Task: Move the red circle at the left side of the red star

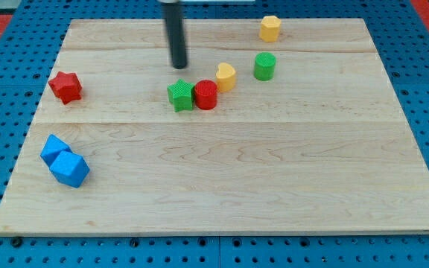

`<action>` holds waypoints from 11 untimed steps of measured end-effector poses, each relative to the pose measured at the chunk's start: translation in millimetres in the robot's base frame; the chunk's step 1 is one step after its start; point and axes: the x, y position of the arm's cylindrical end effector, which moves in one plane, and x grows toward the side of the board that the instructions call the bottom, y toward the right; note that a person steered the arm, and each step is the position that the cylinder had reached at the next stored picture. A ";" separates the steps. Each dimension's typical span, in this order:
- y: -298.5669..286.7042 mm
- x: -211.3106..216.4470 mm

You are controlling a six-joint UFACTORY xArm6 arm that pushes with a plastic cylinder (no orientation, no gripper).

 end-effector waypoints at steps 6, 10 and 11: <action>-0.3 99.5; -71.4 110.6; -121.3 104.5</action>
